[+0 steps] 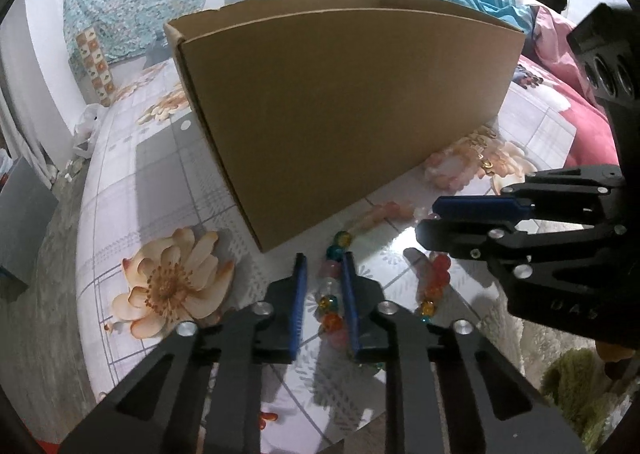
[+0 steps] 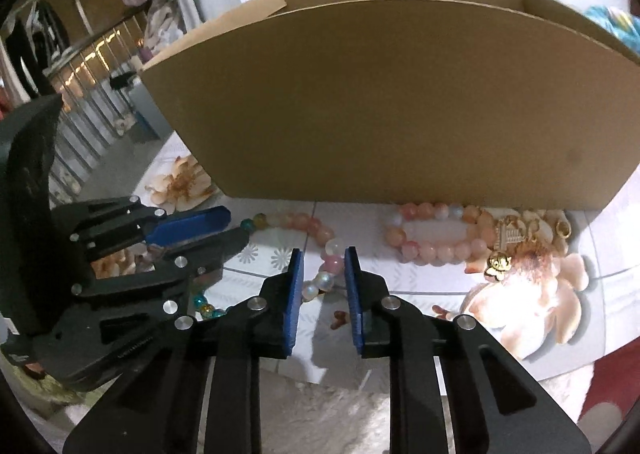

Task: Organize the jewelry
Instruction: 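Lift the bracelet with the left tool, carry it over the box, open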

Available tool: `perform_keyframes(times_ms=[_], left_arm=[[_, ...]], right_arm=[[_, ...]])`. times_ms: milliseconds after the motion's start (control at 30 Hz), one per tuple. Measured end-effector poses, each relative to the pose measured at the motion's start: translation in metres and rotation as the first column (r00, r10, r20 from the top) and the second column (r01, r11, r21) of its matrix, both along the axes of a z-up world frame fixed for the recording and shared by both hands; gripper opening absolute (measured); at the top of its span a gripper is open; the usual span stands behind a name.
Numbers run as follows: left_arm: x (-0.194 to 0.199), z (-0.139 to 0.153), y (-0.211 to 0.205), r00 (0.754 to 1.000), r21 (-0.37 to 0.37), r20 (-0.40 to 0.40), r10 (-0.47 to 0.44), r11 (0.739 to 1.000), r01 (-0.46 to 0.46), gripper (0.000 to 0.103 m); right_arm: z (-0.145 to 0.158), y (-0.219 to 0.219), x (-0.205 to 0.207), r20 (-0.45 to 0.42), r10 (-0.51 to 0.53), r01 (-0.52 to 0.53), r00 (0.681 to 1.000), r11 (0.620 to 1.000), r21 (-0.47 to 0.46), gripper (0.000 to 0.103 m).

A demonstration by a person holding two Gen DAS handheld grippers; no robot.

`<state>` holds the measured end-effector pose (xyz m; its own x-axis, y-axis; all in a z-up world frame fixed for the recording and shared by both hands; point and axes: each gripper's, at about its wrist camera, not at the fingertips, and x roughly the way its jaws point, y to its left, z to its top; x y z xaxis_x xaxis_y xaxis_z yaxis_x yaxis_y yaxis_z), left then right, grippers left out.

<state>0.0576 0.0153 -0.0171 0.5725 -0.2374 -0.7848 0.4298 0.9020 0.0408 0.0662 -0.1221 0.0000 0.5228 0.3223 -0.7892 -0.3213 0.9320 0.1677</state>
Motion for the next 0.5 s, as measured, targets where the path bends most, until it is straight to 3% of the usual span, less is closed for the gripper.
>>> perform_keyframes(times_ms=[67,300,500], left_arm=[[0.0,0.0,-0.002,1.0,0.006,0.014,-0.008,1.0,0.008,0.009],[-0.009,0.012,0.001,0.998,-0.038,0.049,-0.033,0.999,0.035,0.009],[-0.026,0.047,0.007,0.993,-0.11,0.106,-0.045,0.992,0.057,0.009]], right_arm=[[0.0,-0.002,0.0,0.002,-0.011,0.011,1.0,1.0,-0.011,0.008],[0.002,-0.021,-0.001,-0.033,-0.027,0.03,0.999,0.995,0.095,0.008],[0.032,-0.033,-0.022,0.04,-0.031,0.025,0.999,0.99,0.141,0.007]])
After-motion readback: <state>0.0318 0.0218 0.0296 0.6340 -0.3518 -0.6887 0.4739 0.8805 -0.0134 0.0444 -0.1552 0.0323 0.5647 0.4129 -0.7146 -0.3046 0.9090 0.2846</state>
